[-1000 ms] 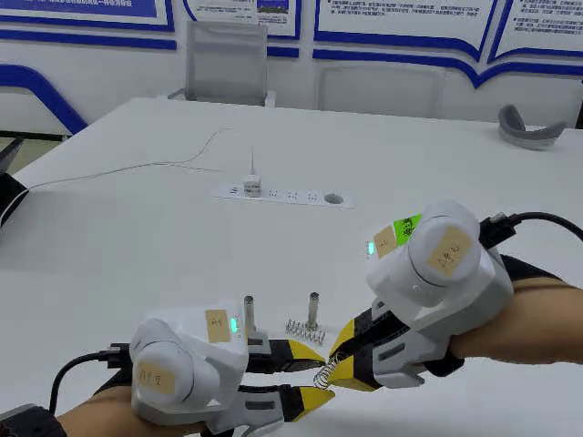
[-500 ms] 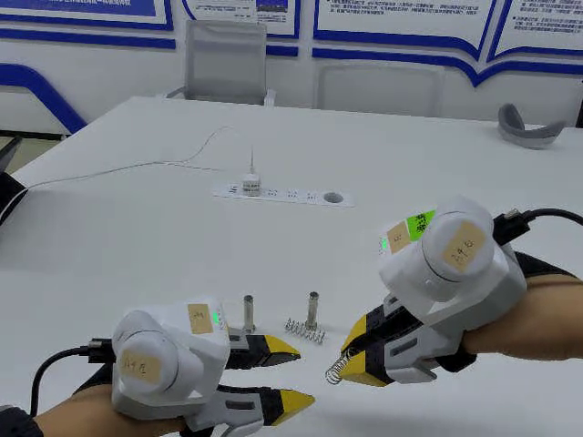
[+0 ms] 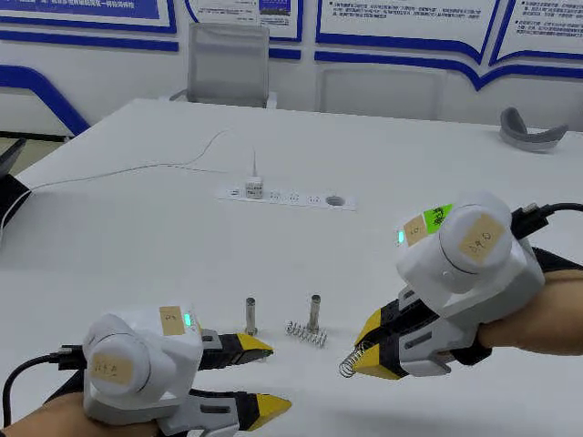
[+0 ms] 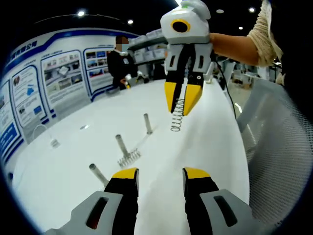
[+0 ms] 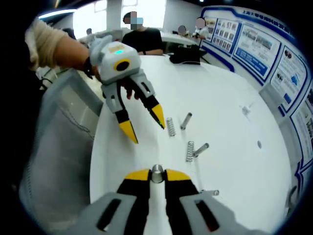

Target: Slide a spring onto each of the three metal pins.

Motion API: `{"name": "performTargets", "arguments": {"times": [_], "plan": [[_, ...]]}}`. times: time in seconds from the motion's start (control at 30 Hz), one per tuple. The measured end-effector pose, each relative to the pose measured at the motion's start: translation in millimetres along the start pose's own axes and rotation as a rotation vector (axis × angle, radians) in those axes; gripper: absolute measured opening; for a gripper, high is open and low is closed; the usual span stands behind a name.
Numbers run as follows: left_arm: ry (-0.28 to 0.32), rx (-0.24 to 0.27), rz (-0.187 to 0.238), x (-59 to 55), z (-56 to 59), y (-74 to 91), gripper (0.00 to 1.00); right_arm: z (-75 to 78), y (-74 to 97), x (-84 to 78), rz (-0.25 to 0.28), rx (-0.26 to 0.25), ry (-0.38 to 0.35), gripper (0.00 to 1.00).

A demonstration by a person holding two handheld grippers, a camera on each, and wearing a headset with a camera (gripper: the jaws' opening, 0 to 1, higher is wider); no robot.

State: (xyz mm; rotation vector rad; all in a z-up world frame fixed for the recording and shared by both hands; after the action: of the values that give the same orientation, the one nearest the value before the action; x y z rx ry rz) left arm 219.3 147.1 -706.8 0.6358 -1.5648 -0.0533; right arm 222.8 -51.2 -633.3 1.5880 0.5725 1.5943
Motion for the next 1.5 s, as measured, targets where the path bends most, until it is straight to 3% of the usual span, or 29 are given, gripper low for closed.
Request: {"name": "performTargets", "arguments": {"times": [0.63, 1.23, 1.5], "plan": [[0.068, 0.070, 0.002, -13.2, -7.2, 16.0, 0.49, 15.4, 18.0, -9.7, -0.024, -0.039, -0.031, 0.12], [0.116, 0.118, 0.014, -21.4, -9.9, 25.4, 0.58, 50.0, 51.1, -15.9, -0.050, -0.123, -0.065, 0.12], [0.124, 0.118, 0.015, -22.3, -8.2, 25.7, 0.63, 66.7, 52.7, -18.5, -0.082, -0.134, -0.082, 0.12]]}}
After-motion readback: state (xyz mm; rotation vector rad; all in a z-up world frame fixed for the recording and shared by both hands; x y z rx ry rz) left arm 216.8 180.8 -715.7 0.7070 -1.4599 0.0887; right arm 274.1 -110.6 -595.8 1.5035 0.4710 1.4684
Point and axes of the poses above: the centre of the closed fingertips' face, and the gripper's own axes: y roughly backward along the fingers, z roughly to its right, x roughly out of its top, the point moved 10 cm from there along y, roughly backward along the fingers, and after that the axes turned 2 degrees about z, right-handed, at the moved point
